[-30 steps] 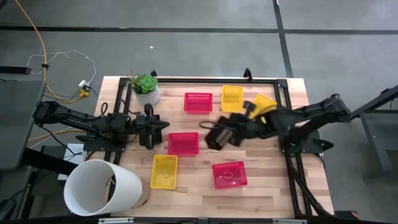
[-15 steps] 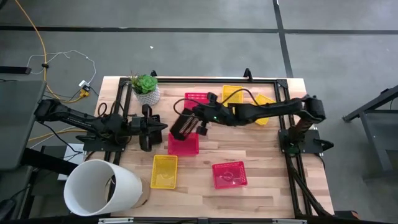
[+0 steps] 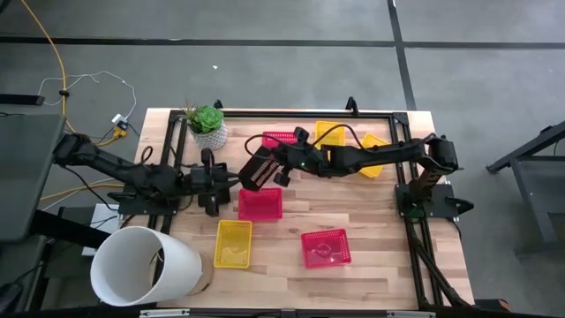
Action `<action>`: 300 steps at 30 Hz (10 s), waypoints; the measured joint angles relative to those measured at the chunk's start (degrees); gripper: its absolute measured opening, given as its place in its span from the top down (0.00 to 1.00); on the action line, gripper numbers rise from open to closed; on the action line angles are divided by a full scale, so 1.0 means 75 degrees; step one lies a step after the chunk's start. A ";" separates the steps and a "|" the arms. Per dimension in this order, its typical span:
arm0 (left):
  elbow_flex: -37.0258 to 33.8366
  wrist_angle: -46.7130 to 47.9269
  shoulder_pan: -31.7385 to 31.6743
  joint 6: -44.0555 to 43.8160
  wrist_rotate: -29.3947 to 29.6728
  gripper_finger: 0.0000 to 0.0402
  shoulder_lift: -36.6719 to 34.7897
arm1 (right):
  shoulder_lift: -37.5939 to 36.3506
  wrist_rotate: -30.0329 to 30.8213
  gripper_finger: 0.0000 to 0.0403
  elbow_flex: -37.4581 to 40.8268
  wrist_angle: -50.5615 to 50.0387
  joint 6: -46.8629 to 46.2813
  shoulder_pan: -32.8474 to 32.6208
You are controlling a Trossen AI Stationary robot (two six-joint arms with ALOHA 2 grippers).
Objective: Stack baskets by color
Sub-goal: Stack the bottom black bin on top of the top black bins, then stack the top red bin on top of the left red bin
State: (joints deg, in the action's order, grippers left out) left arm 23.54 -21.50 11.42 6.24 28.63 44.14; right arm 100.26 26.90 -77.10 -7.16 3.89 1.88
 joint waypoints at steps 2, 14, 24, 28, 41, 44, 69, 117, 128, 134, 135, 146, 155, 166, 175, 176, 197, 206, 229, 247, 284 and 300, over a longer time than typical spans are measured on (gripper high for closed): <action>0.0684 0.1018 0.0006 0.0016 0.0601 0.79 0.0451 | 0.0002 0.0249 1.00 -0.0003 -0.0061 -0.0166 -0.0002; 0.2462 0.2691 0.0000 0.0708 0.4508 0.44 0.3364 | -0.0004 0.1811 1.00 -0.0009 -0.0104 -0.0974 0.0020; 0.2563 0.2303 -0.0360 0.1333 0.5336 0.43 0.4320 | -0.0009 0.1593 1.00 -0.0012 -0.0105 -0.1117 0.0019; 0.2563 0.2292 -0.0583 0.1329 0.5337 0.46 0.4345 | -0.0010 0.1593 1.00 -0.0012 -0.0136 -0.1133 0.0019; 0.2563 0.2310 -0.0610 0.1662 0.5244 0.99 0.4333 | -0.0010 0.1608 0.99 -0.0015 -0.0179 -0.1183 0.0004; 0.2563 0.2320 -0.0546 0.1755 0.5317 0.99 0.4330 | -0.0081 0.1584 0.95 -0.0015 -0.0294 -0.1161 -0.0048; 0.2563 0.4488 0.1270 -0.1570 0.4876 1.00 0.1072 | -0.3621 0.2211 0.36 0.2094 -0.2844 -0.2889 -0.0961; 0.1316 1.2157 0.3191 -1.4296 0.2611 1.00 0.0840 | -0.4373 0.1931 0.36 0.3392 -0.1593 -0.3558 -0.0957; 0.2440 1.3329 0.3187 -1.4037 0.2134 1.00 0.1472 | -0.4370 0.1931 0.36 0.3392 -0.1588 -0.3601 -0.0957; 0.3765 1.4820 0.2958 -1.3873 0.1586 1.00 0.2200 | -0.4370 0.1931 0.36 0.3392 -0.1606 -0.3593 -0.0957; 0.3825 1.4810 0.2863 -1.3606 0.1419 1.00 0.2299 | -0.4370 0.1931 0.36 0.3392 -0.1635 -0.3578 -0.0957; 0.3834 1.4864 0.2378 -1.2751 0.0261 1.00 0.3892 | -0.4367 0.1934 0.36 0.3398 -0.1863 -0.3461 -0.0957; 0.3834 1.4846 0.2200 -1.3543 0.1792 1.00 0.4214 | -0.4367 0.1948 0.36 0.3398 -0.1798 -0.3461 -0.0957; 0.3652 1.4799 0.2381 -1.5045 0.2899 1.00 0.4217 | -0.4367 0.1940 0.36 0.3398 -0.1759 -0.3516 -0.0957; 0.2468 1.4453 0.3267 -1.7755 0.2963 1.00 0.4597 | -0.4367 0.1939 0.36 0.3398 -0.1754 -0.3576 -0.0957; 0.2507 1.4416 0.3279 -1.7765 0.2951 1.00 0.4710 | -0.4367 0.1945 0.36 0.3398 -0.1755 -0.3599 -0.0957; 0.2569 1.3756 0.2929 -1.7754 0.3280 0.99 0.5750 | -0.4367 0.1989 0.36 0.3398 -0.1638 -0.3594 -0.0957; 0.2635 1.3721 0.2929 -1.7687 0.3272 0.88 0.5750 | -0.4367 0.1992 0.36 0.3398 -0.1642 -0.3578 -0.0954; 0.3663 1.4863 0.2305 -1.5090 0.3513 0.93 0.5468 | -0.4367 0.2015 0.36 0.3395 -0.1634 -0.3576 -0.0952; 0.1437 1.2808 0.2445 -1.2979 0.4471 1.00 0.3401 | -0.4367 0.2075 0.36 0.3392 -0.1630 -0.3516 -0.0952; 0.1604 0.5083 -0.0003 -0.0582 0.1975 1.00 -0.0007 | -0.4370 0.1771 0.36 0.3392 -0.1634 -0.2517 -0.0949; 0.1561 0.2657 -0.2356 0.0600 -0.2889 1.00 -0.0044 | -0.4370 0.0929 0.36 0.3392 -0.1522 -0.2389 -0.0949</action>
State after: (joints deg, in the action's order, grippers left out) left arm 35.24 -1.57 -6.25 10.74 6.96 43.81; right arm 67.48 33.87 -51.66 -18.57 -14.02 -5.23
